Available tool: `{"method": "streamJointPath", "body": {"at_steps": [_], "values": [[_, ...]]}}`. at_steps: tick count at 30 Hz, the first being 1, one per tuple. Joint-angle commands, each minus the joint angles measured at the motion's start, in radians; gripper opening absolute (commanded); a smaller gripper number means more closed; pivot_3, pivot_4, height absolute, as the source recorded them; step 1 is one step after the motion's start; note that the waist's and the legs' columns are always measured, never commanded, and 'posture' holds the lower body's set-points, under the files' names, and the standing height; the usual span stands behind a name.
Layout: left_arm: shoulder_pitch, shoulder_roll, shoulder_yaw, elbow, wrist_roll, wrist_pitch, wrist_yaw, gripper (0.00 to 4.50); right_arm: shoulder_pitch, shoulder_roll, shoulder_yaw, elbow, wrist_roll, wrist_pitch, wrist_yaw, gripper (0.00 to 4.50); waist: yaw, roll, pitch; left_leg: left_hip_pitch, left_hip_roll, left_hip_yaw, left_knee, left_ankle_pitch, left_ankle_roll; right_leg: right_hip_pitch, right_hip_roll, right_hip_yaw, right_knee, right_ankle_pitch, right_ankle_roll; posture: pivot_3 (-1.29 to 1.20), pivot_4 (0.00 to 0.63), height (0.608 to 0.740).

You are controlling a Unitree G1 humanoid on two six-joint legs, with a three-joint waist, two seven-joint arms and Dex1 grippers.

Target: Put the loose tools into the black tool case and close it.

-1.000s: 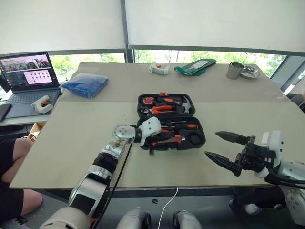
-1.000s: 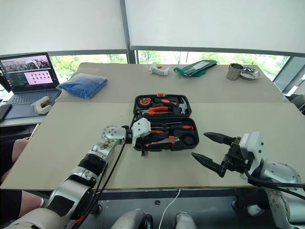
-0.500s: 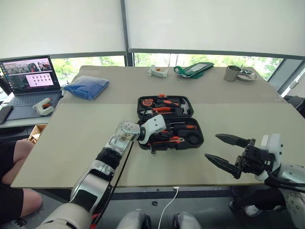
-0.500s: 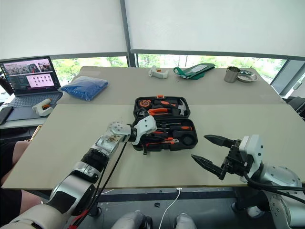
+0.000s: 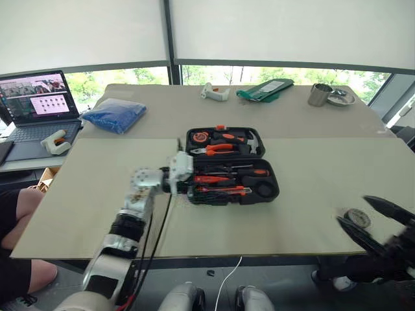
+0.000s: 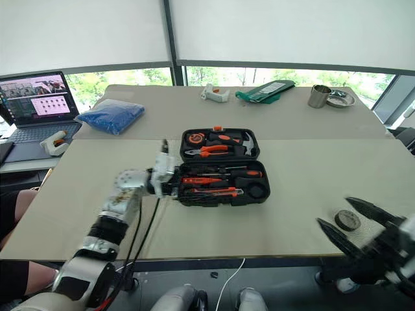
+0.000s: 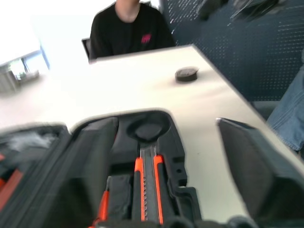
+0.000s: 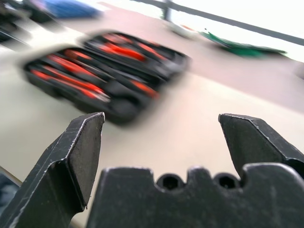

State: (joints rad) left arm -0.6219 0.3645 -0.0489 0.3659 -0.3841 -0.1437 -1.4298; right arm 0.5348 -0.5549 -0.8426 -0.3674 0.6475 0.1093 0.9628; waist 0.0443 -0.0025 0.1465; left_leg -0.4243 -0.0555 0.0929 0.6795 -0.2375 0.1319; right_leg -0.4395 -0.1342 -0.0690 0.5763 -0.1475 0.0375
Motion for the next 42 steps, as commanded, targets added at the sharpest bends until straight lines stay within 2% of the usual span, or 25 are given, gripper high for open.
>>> {"method": "streamJointPath", "body": {"at_steps": [1, 6, 10, 12, 15, 19, 22, 27, 34, 38, 42], "values": [[0.116, 0.119, 0.048, -0.182, -0.101, 0.077, -0.087, 4.47, 0.096, 0.072, -0.127, 0.084, -0.025, -0.124, 0.005, 4.50, -0.005, 0.001, 0.000, 0.001, 0.000, 0.000, 0.000, -0.001, 0.002, 0.000, 0.000, 0.001, 0.000, -0.003, 0.003, 0.00, 0.150, 0.740], [0.281, 0.241, 0.083, -0.226, -0.109, 0.070, -0.131, 4.47, 0.242, 0.150, -0.104, 0.191, -0.094, -0.233, 0.065, 4.50, -0.008, 0.005, 0.001, 0.005, 0.001, 0.000, -0.003, -0.001, 0.001, 0.001, 0.003, 0.005, 0.002, -0.009, -0.002, 0.00, 0.150, 0.740], [0.339, 0.250, 0.109, -0.286, -0.117, 0.082, -0.067, 4.47, 0.254, 0.145, -0.109, 0.190, -0.084, -0.231, 0.028, 4.50, -0.008, 0.007, 0.001, 0.005, 0.001, 0.000, -0.006, -0.001, 0.001, 0.001, 0.004, 0.009, 0.004, -0.009, -0.003, 0.00, 0.150, 0.740], [0.348, 0.235, 0.112, -0.338, -0.148, 0.124, -0.028, 4.47, 0.232, 0.095, -0.103, 0.160, -0.080, -0.202, 0.012, 4.50, -0.007, 0.006, 0.001, 0.002, 0.000, 0.002, -0.008, -0.001, 0.001, 0.001, 0.008, 0.020, 0.011, -0.010, -0.003, 0.00, 0.150, 0.740], [0.370, 0.245, 0.072, -0.417, -0.188, 0.210, -0.040, 4.47, 0.188, -0.052, -0.056, 0.111, -0.099, -0.049, -0.033, 4.50, -0.010, 0.007, 0.000, 0.006, -0.001, 0.010, -0.010, -0.001, 0.000, -0.002, 0.009, 0.032, 0.020, -0.019, -0.004, 0.00, 0.150, 0.740], [0.373, 0.236, 0.028, -0.482, -0.192, 0.278, -0.014, 4.47, 0.116, -0.303, 0.077, 0.067, -0.110, 0.181, -0.004, 4.50, -0.020, 0.006, 0.001, 0.015, 0.001, 0.017, -0.016, 0.001, -0.004, -0.001, 0.004, 0.030, 0.019, -0.022, -0.009, 0.00, 0.150, 0.740], [0.370, 0.219, 0.012, -0.519, -0.193, 0.304, 0.018, 4.47, 0.021, -0.438, 0.177, 0.102, -0.147, 0.299, -0.011, 4.50, -0.019, 0.006, 0.001, 0.018, 0.003, 0.017, -0.017, 0.003, -0.006, 0.000, 0.004, 0.027, 0.018, -0.023, -0.011, 0.00, 0.150, 0.740], [0.373, 0.193, -0.005, -0.549, -0.178, 0.312, 0.068, 4.47, -0.216, -0.545, 0.396, 0.277, -0.274, 0.308, -0.020, 4.50, -0.005, 0.001, 0.004, 0.015, 0.004, 0.017, -0.017, 0.004, -0.007, -0.001, 0.003, 0.022, 0.016, -0.024, -0.013, 0.00, 0.150, 0.740], [0.387, 0.188, -0.024, -0.580, -0.158, 0.367, 0.160, 4.47, -0.411, -0.575, 0.545, 0.418, -0.345, 0.338, 0.009, 4.50, -0.001, 0.000, 0.005, 0.008, 0.003, 0.017, -0.011, 0.003, -0.005, 0.000, 0.001, 0.019, 0.009, -0.019, -0.014, 0.00, 0.150, 0.740], [0.396, 0.191, -0.032, -0.588, -0.153, 0.359, 0.167, 4.50, -0.489, -0.573, 0.594, 0.461, -0.377, 0.360, 0.008, 3.46, -0.006, 0.000, 0.005, 0.008, 0.003, 0.017, -0.009, 0.002, -0.005, 0.001, 0.001, 0.019, 0.006, -0.016, -0.010, 0.00, 0.150, 0.740], [0.396, 0.192, -0.034, -0.585, -0.149, 0.349, 0.170, 4.50, -0.536, -0.575, 0.623, 0.488, -0.396, 0.378, 0.019, 2.03, -0.005, 0.000, 0.005, 0.008, 0.003, 0.017, -0.009, 0.002, -0.006, 0.001, 0.001, 0.018, 0.005, -0.015, -0.008, 0.00, 0.150, 0.740]]}}
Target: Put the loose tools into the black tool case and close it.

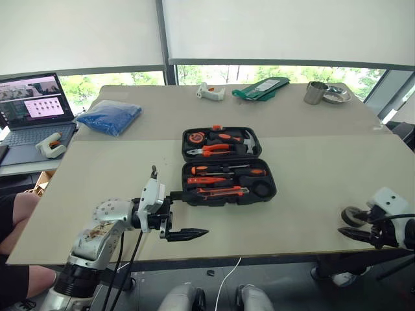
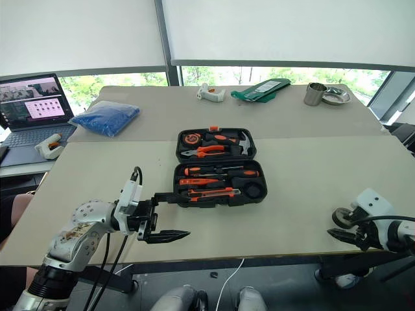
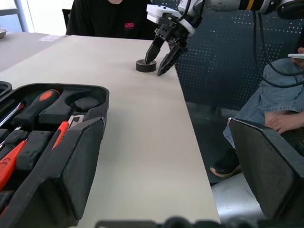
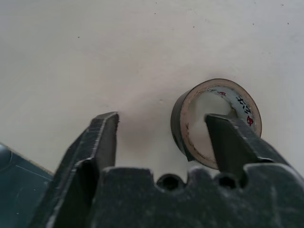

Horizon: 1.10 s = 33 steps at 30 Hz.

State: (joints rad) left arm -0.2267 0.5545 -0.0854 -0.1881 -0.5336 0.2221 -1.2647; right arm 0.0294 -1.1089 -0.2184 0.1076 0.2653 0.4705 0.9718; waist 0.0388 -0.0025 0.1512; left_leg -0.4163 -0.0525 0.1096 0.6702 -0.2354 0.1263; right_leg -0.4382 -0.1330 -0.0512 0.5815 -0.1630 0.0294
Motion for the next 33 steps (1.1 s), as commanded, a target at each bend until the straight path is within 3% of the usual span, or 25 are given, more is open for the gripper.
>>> {"method": "streamJointPath", "body": {"at_steps": [1, 6, 11, 15, 21, 24, 28, 33], "values": [[0.001, 0.001, 0.003, -0.029, 0.002, -0.019, 0.005, 4.50, -0.038, -0.020, 0.002, 0.017, -0.016, 0.017, 0.016, 1.70, 0.000, 0.000, 0.000, 0.000, 0.000, 0.000, 0.000, 0.000, 0.000, 0.000, 0.000, 0.000, 0.000, 0.000, 0.000, 0.00, 0.150, 0.740], [0.011, -0.005, 0.019, -0.006, 0.014, -0.046, 0.021, 4.50, -0.066, -0.031, 0.002, -0.013, 0.008, 0.038, 0.075, 0.04, -0.001, 0.000, 0.000, 0.000, 0.000, 0.000, 0.000, 0.000, -0.001, 0.000, 0.000, 0.000, 0.000, 0.001, 0.002, 0.00, 0.150, 0.740], [0.039, -0.022, 0.075, 0.030, 0.020, -0.092, 0.080, 4.50, -0.176, -0.029, 0.022, -0.196, 0.096, 0.157, 0.137, 0.04, -0.012, 0.000, 0.000, 0.000, 0.000, 0.000, 0.000, 0.001, -0.001, -0.001, 0.000, 0.000, 0.000, 0.005, -0.002, 0.00, 0.150, 0.740], [0.072, -0.041, 0.128, 0.048, 0.025, -0.114, 0.156, 4.50, -0.451, 0.048, 0.136, -0.326, 0.198, 0.361, 0.120, 0.04, -0.027, 0.000, 0.001, 0.000, 0.004, 0.000, 0.000, -0.002, 0.003, -0.001, 0.000, -0.004, -0.003, 0.006, 0.002, 0.00, 0.150, 0.740], [0.079, -0.055, 0.143, 0.081, 0.038, -0.151, 0.183, 4.50, -0.778, 0.197, 0.404, -0.192, 0.147, 0.542, 0.108, 0.04, -0.014, -0.004, 0.002, 0.000, 0.010, 0.000, 0.002, -0.001, 0.001, -0.003, -0.004, -0.023, -0.003, 0.009, -0.004, 0.00, 0.150, 0.740], [0.066, -0.060, 0.134, 0.093, 0.048, -0.165, 0.184, 4.50, -0.839, 0.237, 0.496, -0.108, 0.079, 0.523, 0.095, 0.04, -0.007, -0.004, 0.002, -0.007, 0.009, 0.000, 0.005, 0.003, -0.006, -0.009, -0.006, -0.026, -0.003, 0.014, -0.011, 0.00, 0.150, 0.740], [0.063, -0.073, 0.128, 0.098, 0.059, -0.192, 0.195, 4.50, -0.860, 0.235, 0.564, -0.074, 0.036, 0.500, 0.127, 0.04, -0.004, -0.004, 0.002, -0.020, 0.006, 0.001, 0.009, 0.003, -0.006, -0.020, -0.008, -0.027, -0.002, 0.022, -0.002, 0.00, 0.150, 0.740], [0.058, -0.109, 0.144, 0.143, 0.086, -0.261, 0.230, 4.50, -0.879, 0.275, 0.613, -0.030, 0.003, 0.490, 0.148, 0.04, -0.006, -0.004, 0.002, -0.022, 0.004, 0.002, 0.010, 0.003, -0.006, -0.018, -0.014, -0.042, -0.003, 0.024, -0.001, 0.00, 0.150, 0.740]]}}
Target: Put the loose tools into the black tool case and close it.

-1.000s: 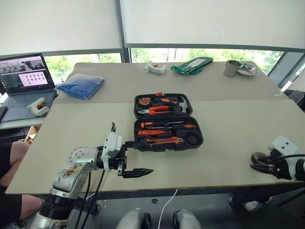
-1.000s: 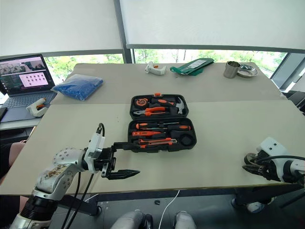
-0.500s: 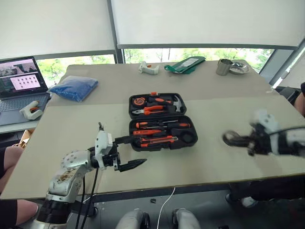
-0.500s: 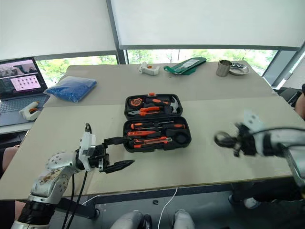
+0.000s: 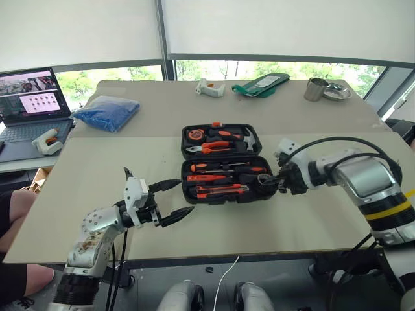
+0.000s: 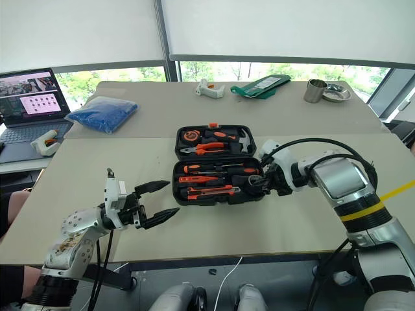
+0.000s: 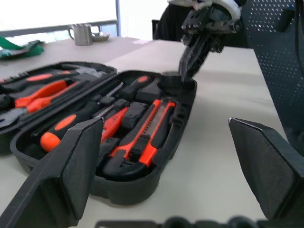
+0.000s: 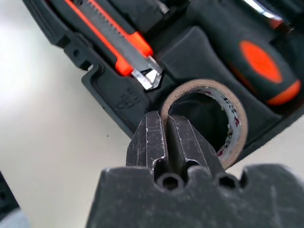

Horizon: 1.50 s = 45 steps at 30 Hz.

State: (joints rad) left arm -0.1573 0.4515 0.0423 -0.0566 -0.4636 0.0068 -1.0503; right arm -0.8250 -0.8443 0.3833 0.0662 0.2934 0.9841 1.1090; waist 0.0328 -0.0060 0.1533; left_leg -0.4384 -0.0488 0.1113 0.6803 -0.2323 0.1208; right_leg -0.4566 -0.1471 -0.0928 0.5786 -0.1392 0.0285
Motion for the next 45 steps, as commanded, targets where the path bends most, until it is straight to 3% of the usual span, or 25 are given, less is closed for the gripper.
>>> {"method": "streamJointPath", "body": {"at_steps": [1, 6, 13, 16, 18, 21, 22, 25, 33, 34, 40, 45], "values": [[-0.012, -0.007, 0.014, 0.019, 0.020, -0.054, 0.016, 4.50, -0.024, 0.016, 0.017, 0.019, -0.032, -0.026, 0.015, 0.04, -0.001, 0.000, 0.000, 0.000, 0.000, 0.000, 0.000, 0.000, 0.000, 0.000, 0.000, -0.002, 0.000, 0.000, 0.000, 0.00, 0.150, 0.740], [-0.022, -0.010, 0.009, 0.045, 0.043, -0.096, 0.021, 4.50, -0.028, 0.031, 0.049, 0.054, -0.078, -0.052, 0.025, 0.04, -0.001, 0.000, 0.000, 0.000, 0.001, 0.000, 0.001, 0.000, -0.001, 0.000, 0.000, -0.004, 0.001, 0.000, 0.000, 0.00, 0.150, 0.740], [-0.073, -0.011, 0.010, 0.099, 0.065, -0.122, 0.035, 4.50, -0.050, 0.016, 0.043, 0.075, -0.123, -0.135, 0.068, 2.38, -0.006, 0.000, 0.000, 0.000, 0.001, 0.000, 0.002, 0.001, -0.001, 0.000, 0.000, -0.005, 0.001, 0.001, 0.000, 0.00, 0.150, 0.740], [-0.112, -0.010, 0.037, 0.096, 0.051, -0.054, 0.096, 4.50, -0.054, -0.010, -0.080, 0.003, -0.013, -0.094, 0.131, 3.40, -0.006, 0.000, 0.000, 0.000, 0.001, 0.000, 0.002, 0.001, -0.001, 0.000, 0.001, -0.005, 0.001, 0.001, 0.000, 0.00, 0.150, 0.740], [-0.135, 0.002, 0.049, 0.099, 0.059, 0.010, 0.148, 4.50, -0.062, -0.023, -0.160, -0.013, 0.049, -0.047, 0.145, 3.40, -0.008, 0.000, 0.000, 0.000, 0.001, 0.000, 0.002, 0.001, -0.001, 0.000, 0.000, -0.005, 0.001, 0.001, 0.000, 0.00, 0.150, 0.740], [-0.198, 0.022, 0.062, 0.144, 0.115, 0.115, 0.269, 4.50, -0.079, -0.051, -0.228, 0.063, 0.027, -0.073, 0.091, 3.40, -0.008, 0.000, 0.000, 0.000, 0.001, -0.001, 0.003, 0.001, -0.001, 0.001, 0.000, -0.006, 0.001, 0.001, 0.001, 0.00, 0.150, 0.740], [-0.233, 0.022, 0.061, 0.178, 0.138, 0.142, 0.315, 4.24, -0.083, -0.045, -0.231, 0.122, -0.013, -0.121, 0.041, 3.44, -0.008, 0.000, 0.000, 0.000, 0.001, -0.001, 0.003, 0.001, -0.001, 0.001, 0.001, -0.006, 0.001, 0.002, 0.001, 0.00, 0.150, 0.740], [-0.349, 0.023, 0.031, 0.310, 0.214, 0.175, 0.387, 3.32, -0.096, -0.003, -0.199, 0.285, -0.161, -0.339, -0.124, 2.71, -0.007, -0.001, 0.000, 0.003, 0.000, 0.000, 0.003, 0.001, -0.001, 0.001, 0.002, -0.006, 0.001, 0.002, 0.002, 0.00, 0.150, 0.740], [-0.560, -0.025, -0.024, 0.628, 0.314, 0.143, 0.415, 0.32, -0.194, 0.166, -0.105, 0.610, -0.368, -0.659, -0.297, 0.03, -0.035, -0.002, 0.001, 0.003, -0.002, 0.004, 0.001, 0.003, -0.003, 0.000, 0.002, -0.005, 0.009, 0.003, 0.002, 0.00, 0.150, 0.740], [-0.578, -0.033, -0.036, 0.656, 0.324, 0.145, 0.406, 0.03, -0.210, 0.193, -0.098, 0.648, -0.387, -0.676, -0.320, 0.00, -0.043, -0.002, 0.001, 0.003, -0.002, 0.004, 0.000, 0.004, -0.004, 0.000, 0.003, -0.005, 0.009, 0.003, 0.002, 0.00, 0.150, 0.740], [-0.626, -0.052, -0.086, 0.742, 0.367, 0.163, 0.350, 0.03, -0.289, 0.299, -0.095, 0.881, -0.450, -0.776, -0.400, 0.00, -0.051, -0.002, 0.001, 0.004, -0.002, 0.003, -0.002, 0.007, -0.008, 0.001, 0.005, -0.006, 0.009, 0.002, 0.002, 0.00, 0.150, 0.740], [-0.629, -0.052, -0.080, 0.739, 0.360, 0.163, 0.323, 0.03, -0.322, 0.351, -0.112, 1.014, -0.455, -0.900, -0.371, 0.00, -0.053, -0.001, 0.001, 0.004, -0.002, 0.003, -0.002, 0.008, -0.008, 0.001, 0.004, -0.005, 0.010, 0.003, 0.002, 0.00, 0.150, 0.740]]}}
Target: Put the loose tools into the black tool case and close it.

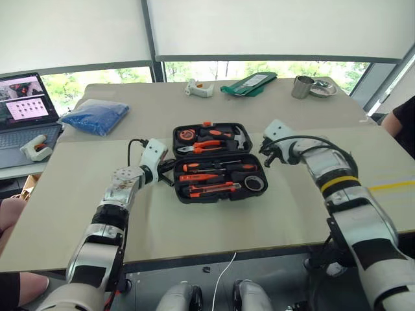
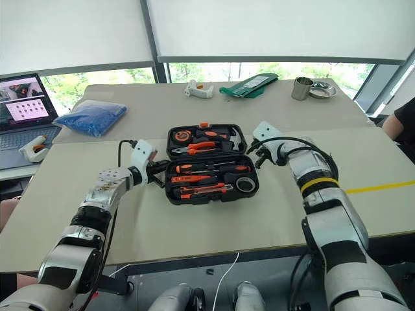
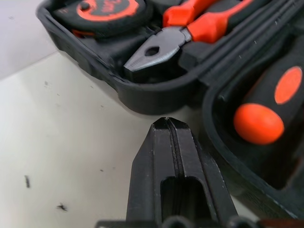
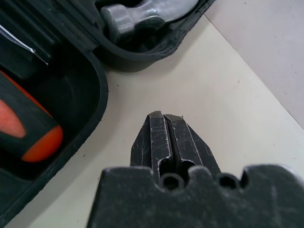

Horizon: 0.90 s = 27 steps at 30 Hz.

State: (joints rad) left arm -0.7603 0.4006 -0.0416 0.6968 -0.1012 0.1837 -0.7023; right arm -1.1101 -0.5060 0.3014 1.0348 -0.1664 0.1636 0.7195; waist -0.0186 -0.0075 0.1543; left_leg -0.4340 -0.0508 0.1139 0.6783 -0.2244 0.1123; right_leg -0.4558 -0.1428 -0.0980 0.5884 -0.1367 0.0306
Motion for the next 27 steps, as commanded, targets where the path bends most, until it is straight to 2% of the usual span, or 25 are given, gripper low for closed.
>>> {"method": "streamJointPath", "body": {"at_steps": [1, 6, 8, 11, 13, 16, 20, 23, 27], "values": [[-0.026, -0.001, 0.001, -0.014, -0.001, -0.015, -0.034, 0.03, -0.039, 0.021, -0.035, 0.061, 0.008, -0.107, 0.034, 0.00, -0.002, 0.000, 0.000, 0.000, 0.000, 0.000, 0.000, 0.000, 0.000, 0.000, 0.000, 0.000, 0.001, 0.000, 0.000, 0.00, 0.150, 0.740], [-0.014, 0.005, -0.017, -0.026, 0.002, -0.042, -0.101, 0.03, -0.023, 0.052, -0.085, 0.074, 0.055, -0.189, 0.173, 0.00, -0.007, 0.000, 0.000, 0.002, 0.000, 0.000, 0.000, 0.000, 0.000, 0.000, 0.000, 0.000, 0.004, -0.001, -0.001, 0.00, 0.150, 0.740], [-0.001, 0.011, -0.016, -0.046, -0.010, -0.043, -0.142, 0.03, 0.007, 0.057, -0.099, 0.036, 0.087, -0.181, 0.290, 0.00, -0.013, 0.000, 0.000, 0.002, 0.000, 0.000, 0.000, 0.000, 0.000, 0.000, 0.000, 0.000, 0.004, -0.001, -0.002, 0.00, 0.150, 0.740], [0.034, 0.023, -0.021, -0.100, -0.030, -0.057, -0.218, 0.03, 0.083, 0.047, -0.104, -0.091, 0.134, -0.142, 0.446, 0.00, -0.021, 0.000, 0.000, 0.002, 0.000, -0.001, -0.001, 0.000, 0.000, 0.000, 0.000, 0.000, 0.005, -0.002, -0.002, 0.00, 0.150, 0.740], [0.074, 0.040, -0.029, -0.165, -0.044, -0.047, -0.275, 0.03, 0.159, 0.030, -0.115, -0.231, 0.169, -0.077, 0.491, 0.00, -0.023, 0.000, 0.000, 0.003, 0.000, 0.000, -0.001, 0.000, 0.000, 0.000, 0.000, 0.000, 0.005, -0.003, -0.002, 0.00, 0.150, 0.740], [0.138, 0.072, -0.039, -0.253, -0.043, -0.016, -0.314, 0.03, 0.282, -0.012, -0.123, -0.453, 0.194, 0.031, 0.509, 0.00, -0.023, 0.000, 0.000, 0.003, 0.001, -0.001, -0.001, 0.000, 0.000, 0.000, -0.002, 0.000, 0.005, -0.003, -0.002, 0.00, 0.150, 0.740], [0.234, 0.102, -0.020, -0.400, -0.068, 0.060, -0.319, 0.03, 0.422, -0.076, -0.152, -0.698, 0.207, 0.178, 0.465, 0.00, -0.018, 0.000, 0.000, 0.003, 0.001, -0.001, 0.000, 0.000, 0.000, -0.001, -0.005, 0.000, 0.006, -0.003, -0.003, 0.00, 0.150, 0.740], [0.279, 0.111, 0.010, -0.463, -0.087, 0.119, -0.292, 0.03, 0.472, -0.110, -0.189, -0.776, 0.195, 0.319, 0.389, 0.00, -0.006, 0.000, 0.000, 0.003, 0.001, -0.001, 0.000, -0.001, 0.000, -0.001, -0.007, 0.000, 0.006, -0.003, -0.003, 0.00, 0.150, 0.740], [0.292, 0.121, 0.016, -0.492, -0.110, 0.173, -0.302, 0.03, 0.487, -0.147, -0.211, -0.795, 0.196, 0.341, 0.338, 0.00, 0.011, 0.000, 0.000, 0.003, 0.001, -0.001, 0.001, 0.000, -0.001, -0.002, -0.008, 0.001, 0.006, -0.002, -0.004, 0.00, 0.150, 0.740]]}}
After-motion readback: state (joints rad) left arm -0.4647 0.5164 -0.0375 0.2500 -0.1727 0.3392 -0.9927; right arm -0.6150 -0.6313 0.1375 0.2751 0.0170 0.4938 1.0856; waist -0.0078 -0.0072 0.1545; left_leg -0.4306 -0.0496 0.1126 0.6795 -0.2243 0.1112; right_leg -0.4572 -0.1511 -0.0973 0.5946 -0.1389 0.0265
